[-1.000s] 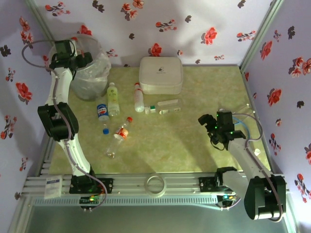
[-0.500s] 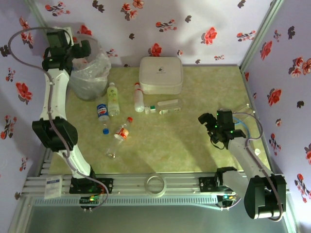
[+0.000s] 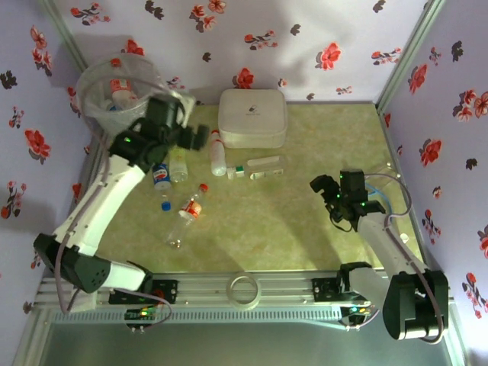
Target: Put the plastic bottles in the bin
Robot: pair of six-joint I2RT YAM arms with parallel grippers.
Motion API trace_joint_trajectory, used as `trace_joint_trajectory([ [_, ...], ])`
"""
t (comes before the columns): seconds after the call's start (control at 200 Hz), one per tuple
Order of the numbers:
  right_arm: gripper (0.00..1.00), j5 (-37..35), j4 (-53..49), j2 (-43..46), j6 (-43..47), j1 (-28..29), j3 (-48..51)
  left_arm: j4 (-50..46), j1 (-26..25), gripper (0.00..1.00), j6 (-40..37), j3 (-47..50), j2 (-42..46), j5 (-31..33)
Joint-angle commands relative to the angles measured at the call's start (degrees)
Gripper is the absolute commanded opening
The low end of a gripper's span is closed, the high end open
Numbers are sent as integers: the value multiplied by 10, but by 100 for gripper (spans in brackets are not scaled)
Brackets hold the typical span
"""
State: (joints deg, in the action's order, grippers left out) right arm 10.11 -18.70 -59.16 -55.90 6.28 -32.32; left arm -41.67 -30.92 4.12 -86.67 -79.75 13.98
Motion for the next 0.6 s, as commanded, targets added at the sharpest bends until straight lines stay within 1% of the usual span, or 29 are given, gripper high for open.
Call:
trace_joint_trajectory([
  [0.0,96,-6,8,-32,16,-5,-19,-48,-39,100,83,93,3,12],
  [0.1,96,26,51,-84,-2,-4,-23,-45,-64,100,125,162,0,-12],
  [0.22,95,64,95,-128,-27,-1,-31,-83,-98,100,135,200,-19,-20],
  [0.335,95,52,95,-142,-25,7,-39,-96,-107,100,152,237,-35,-29],
  [0.455,95,53,88,-150,-26,8,-49,-66,-112,100,173,282,-45,-49],
  [0.595,95,45,77,-144,-24,15,-60,-48,-111,100,185,310,-65,-45],
])
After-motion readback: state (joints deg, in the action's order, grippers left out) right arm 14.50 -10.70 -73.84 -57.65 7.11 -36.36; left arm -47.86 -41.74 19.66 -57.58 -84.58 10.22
